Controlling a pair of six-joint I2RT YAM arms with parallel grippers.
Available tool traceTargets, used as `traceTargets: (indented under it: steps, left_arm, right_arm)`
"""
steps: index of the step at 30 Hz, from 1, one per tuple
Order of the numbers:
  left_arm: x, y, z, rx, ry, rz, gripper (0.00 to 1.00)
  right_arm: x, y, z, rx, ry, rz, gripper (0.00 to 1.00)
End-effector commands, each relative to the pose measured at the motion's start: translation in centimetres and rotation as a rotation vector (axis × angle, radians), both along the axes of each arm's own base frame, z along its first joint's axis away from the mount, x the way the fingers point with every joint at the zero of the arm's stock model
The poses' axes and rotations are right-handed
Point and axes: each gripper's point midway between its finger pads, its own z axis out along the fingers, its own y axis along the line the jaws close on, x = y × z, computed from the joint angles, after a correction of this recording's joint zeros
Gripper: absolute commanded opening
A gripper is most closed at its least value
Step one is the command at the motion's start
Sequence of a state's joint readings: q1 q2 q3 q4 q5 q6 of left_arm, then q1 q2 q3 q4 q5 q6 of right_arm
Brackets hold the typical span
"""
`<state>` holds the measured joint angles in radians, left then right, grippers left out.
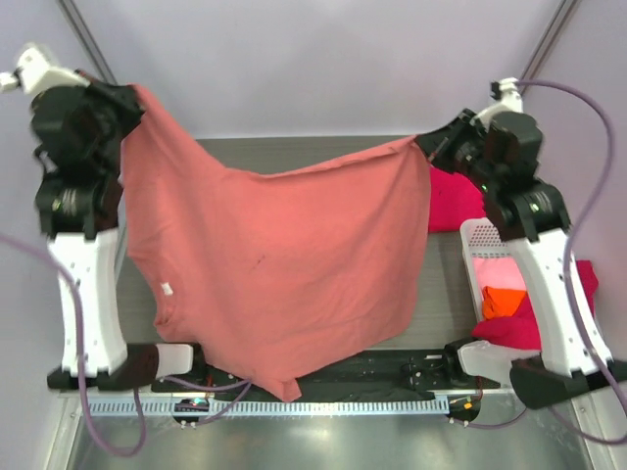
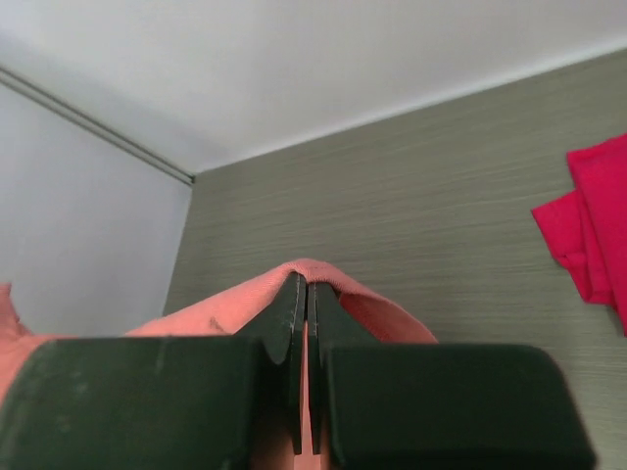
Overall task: Fold and stack the t-shirts
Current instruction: Flatten the tshirt out
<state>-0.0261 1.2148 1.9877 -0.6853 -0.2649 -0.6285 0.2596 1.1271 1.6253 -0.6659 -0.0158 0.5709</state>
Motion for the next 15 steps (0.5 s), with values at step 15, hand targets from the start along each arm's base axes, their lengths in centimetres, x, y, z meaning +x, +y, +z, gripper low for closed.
traceTargets:
  steps: [15]
  left_arm:
    - [3.9, -0.1, 15.8, 0.032, -0.507, -0.056, 0.0]
  right_arm:
    - [14.6, -1.8, 13.1, 0.373, -0.232, 0.248, 0.01]
